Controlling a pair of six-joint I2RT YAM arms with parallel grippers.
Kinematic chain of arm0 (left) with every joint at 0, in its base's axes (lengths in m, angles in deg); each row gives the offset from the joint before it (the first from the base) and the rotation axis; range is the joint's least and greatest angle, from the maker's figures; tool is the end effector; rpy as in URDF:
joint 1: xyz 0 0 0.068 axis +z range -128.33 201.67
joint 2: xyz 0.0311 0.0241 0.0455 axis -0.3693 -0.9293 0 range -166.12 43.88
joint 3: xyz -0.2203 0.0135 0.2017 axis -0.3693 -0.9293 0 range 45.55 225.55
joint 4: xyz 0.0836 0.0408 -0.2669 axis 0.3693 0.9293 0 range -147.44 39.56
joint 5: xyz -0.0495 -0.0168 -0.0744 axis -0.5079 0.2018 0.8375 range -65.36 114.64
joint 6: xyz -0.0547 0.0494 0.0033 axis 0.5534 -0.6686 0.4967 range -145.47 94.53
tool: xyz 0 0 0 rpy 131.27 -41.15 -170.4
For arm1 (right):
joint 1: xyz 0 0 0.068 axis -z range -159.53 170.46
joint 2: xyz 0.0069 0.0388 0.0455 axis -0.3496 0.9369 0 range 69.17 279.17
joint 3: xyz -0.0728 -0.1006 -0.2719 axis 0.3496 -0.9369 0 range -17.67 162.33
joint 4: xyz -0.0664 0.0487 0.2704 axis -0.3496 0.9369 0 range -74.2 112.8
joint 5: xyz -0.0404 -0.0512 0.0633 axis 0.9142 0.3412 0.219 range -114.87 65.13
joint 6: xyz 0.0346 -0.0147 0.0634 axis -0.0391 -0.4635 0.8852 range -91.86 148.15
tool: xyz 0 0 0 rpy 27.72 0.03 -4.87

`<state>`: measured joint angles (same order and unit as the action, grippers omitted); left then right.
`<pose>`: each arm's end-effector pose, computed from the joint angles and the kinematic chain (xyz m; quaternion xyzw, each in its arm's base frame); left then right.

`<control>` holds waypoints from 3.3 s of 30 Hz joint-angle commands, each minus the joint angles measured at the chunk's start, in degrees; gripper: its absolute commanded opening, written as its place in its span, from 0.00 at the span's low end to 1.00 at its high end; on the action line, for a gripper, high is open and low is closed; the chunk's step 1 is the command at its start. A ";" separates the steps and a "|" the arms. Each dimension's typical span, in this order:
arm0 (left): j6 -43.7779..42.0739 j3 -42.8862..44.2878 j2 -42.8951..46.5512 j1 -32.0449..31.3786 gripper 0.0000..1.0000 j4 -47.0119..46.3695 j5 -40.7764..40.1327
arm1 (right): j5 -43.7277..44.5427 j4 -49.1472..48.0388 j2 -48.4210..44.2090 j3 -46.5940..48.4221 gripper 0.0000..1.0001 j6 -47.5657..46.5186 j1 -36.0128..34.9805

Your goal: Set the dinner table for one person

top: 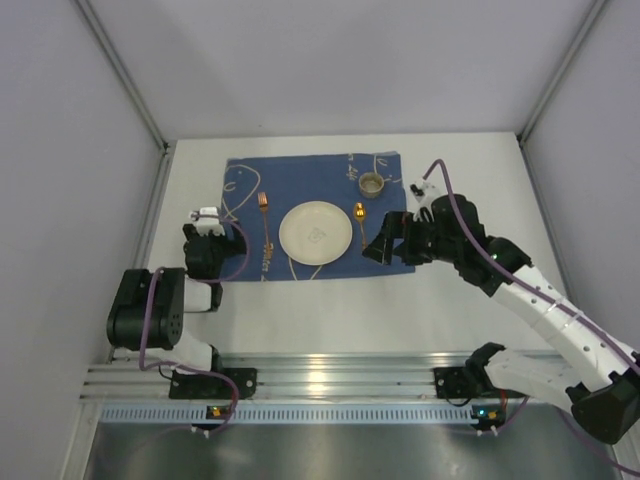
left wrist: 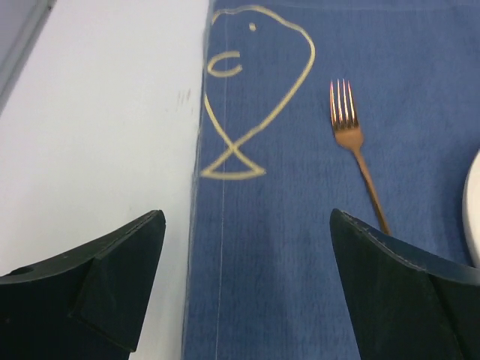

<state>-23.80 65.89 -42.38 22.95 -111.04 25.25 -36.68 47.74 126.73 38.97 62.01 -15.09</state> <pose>0.2974 0.0059 0.1552 -0.0168 0.7787 -0.0062 0.6271 0.1920 0.1529 0.3419 -0.0620 0.8727 0.3452 0.3396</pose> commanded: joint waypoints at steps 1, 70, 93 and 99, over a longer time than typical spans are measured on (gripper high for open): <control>1.65 -8.73 -6.20 0.65 0.98 -21.88 3.28 | -0.40 -5.31 1.06 1.63 1.00 -1.96 -1.36; 1.40 -2.50 -3.74 0.57 0.99 -9.59 2.39 | 8.56 -99.09 25.58 -42.32 1.00 -35.54 36.96; 1.40 -2.50 -3.74 0.48 0.99 -9.59 2.39 | 8.65 -99.01 25.50 -42.23 1.00 -35.63 36.87; 1.40 -2.50 -3.83 0.39 0.98 -9.59 2.39 | 8.65 -99.18 25.58 -42.23 1.00 -35.63 36.96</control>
<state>-22.62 62.50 -47.36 23.15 -117.23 26.75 -26.54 -46.83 152.48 -4.77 25.77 21.72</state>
